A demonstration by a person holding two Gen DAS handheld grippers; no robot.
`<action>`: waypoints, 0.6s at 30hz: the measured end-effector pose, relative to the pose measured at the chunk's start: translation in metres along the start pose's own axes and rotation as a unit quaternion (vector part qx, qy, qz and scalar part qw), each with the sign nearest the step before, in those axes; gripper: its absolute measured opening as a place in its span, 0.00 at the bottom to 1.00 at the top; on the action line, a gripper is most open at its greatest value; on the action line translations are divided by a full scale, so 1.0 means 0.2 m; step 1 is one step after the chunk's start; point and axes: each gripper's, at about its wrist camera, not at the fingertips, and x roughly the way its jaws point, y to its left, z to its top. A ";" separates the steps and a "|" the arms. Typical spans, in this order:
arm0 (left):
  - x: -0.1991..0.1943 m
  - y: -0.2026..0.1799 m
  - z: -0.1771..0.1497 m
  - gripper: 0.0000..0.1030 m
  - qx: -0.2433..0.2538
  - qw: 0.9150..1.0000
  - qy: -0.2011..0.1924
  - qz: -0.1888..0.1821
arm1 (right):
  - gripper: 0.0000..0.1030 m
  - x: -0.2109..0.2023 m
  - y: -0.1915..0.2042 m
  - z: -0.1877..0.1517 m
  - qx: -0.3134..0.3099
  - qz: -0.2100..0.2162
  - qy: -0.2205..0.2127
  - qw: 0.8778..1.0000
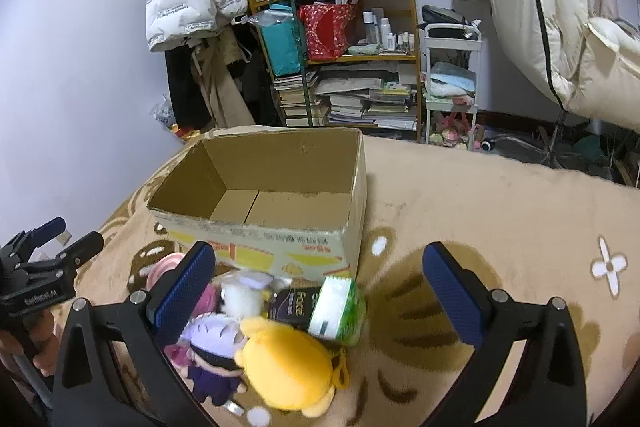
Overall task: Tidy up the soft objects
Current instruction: 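Grasp the pink swirl cushion with the left tool while the right grasps the green tissue pack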
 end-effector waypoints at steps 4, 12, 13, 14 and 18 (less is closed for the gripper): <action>0.11 0.00 0.04 0.99 -0.011 1.000 0.025 0.002 | 1.00 0.05 0.00 0.05 0.004 0.003 -0.003 1.000; 0.32 -0.03 0.04 0.99 -0.013 0.997 0.081 0.003 | 1.00 0.18 -0.06 0.05 0.016 -0.004 0.034 0.999; 0.34 -0.04 0.04 0.99 -0.013 0.996 0.086 0.002 | 1.00 0.20 -0.06 0.05 0.019 -0.004 0.039 0.999; 0.36 -0.04 0.04 0.99 -0.014 0.995 0.094 -0.001 | 1.00 0.22 -0.08 0.04 0.023 -0.004 0.047 0.999; 0.42 -0.05 0.01 0.99 -0.008 0.993 0.118 -0.003 | 1.00 0.29 -0.10 0.01 0.031 -0.004 0.074 0.997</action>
